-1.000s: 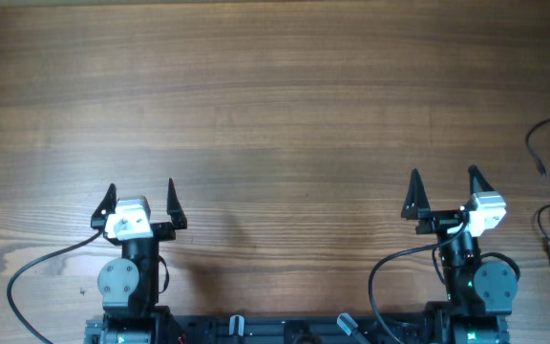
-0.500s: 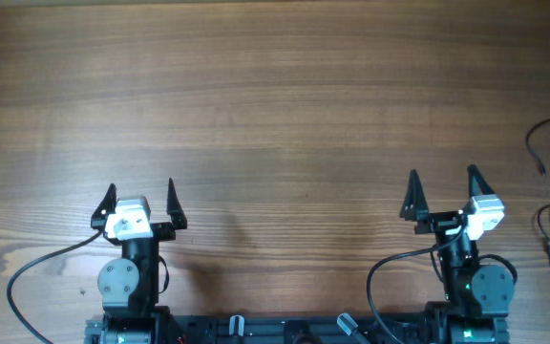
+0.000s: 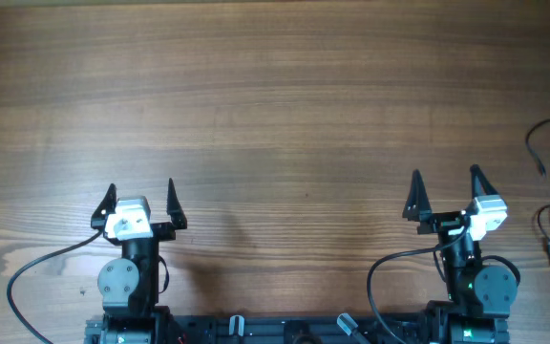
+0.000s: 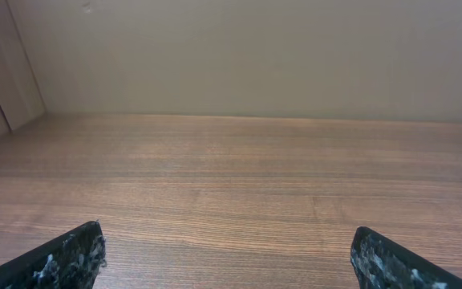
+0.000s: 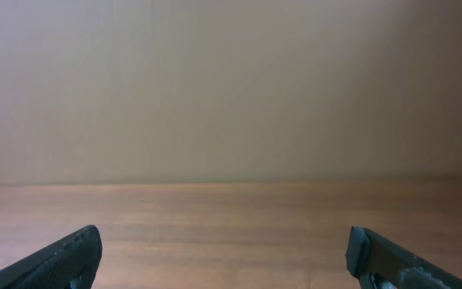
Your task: Untangle cables
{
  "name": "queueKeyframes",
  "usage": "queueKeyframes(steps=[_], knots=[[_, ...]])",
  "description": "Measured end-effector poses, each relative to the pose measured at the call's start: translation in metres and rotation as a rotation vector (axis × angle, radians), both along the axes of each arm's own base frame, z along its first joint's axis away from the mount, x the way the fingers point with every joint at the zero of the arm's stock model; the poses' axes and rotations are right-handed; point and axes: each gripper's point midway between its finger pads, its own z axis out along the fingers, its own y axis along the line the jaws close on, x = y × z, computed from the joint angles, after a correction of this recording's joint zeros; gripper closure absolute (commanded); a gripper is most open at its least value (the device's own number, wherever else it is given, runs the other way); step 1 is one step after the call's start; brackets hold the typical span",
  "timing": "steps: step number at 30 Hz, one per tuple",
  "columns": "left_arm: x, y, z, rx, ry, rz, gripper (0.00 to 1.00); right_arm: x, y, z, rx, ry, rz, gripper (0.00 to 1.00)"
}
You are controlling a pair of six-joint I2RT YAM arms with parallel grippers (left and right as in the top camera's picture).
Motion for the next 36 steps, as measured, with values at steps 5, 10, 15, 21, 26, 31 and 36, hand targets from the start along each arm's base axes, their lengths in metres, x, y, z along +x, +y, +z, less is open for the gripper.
queueKeyframes(steps=[5, 10, 15, 21, 26, 31, 36], knots=[[0.0, 0.0, 0.0, 0.0, 0.0, 0.0, 0.0, 0.001, 0.002, -0.015, 0.003, 0.061, 0.011, 0.0], [0.0, 0.0, 0.0, 0.0, 0.0, 0.0, 0.0, 0.002, 0.002, -0.034, 0.008, 0.137, 0.014, 0.0], [0.0, 0.0, 0.0, 0.0, 0.0, 0.0, 0.0, 0.002, 0.002, -0.034, 0.008, 0.138, 0.014, 0.0], [0.0, 0.0, 0.0, 0.0, 0.0, 0.0, 0.0, 0.002, 0.002, -0.034, -0.061, 0.132, 0.01, 0.0], [0.0, 0.0, 0.0, 0.0, 0.0, 0.0, 0.0, 0.002, 0.002, -0.034, -0.103, 0.128, 0.007, 0.0], [0.0, 0.0, 0.0, 0.0, 0.0, 0.0, 0.0, 0.002, 0.002, -0.034, -0.107, 0.128, 0.007, 0.0], [0.0, 0.0, 0.0, 0.0, 0.0, 0.0, 0.0, 0.002, 0.002, -0.034, -0.107, 0.128, 0.007, 0.0]])
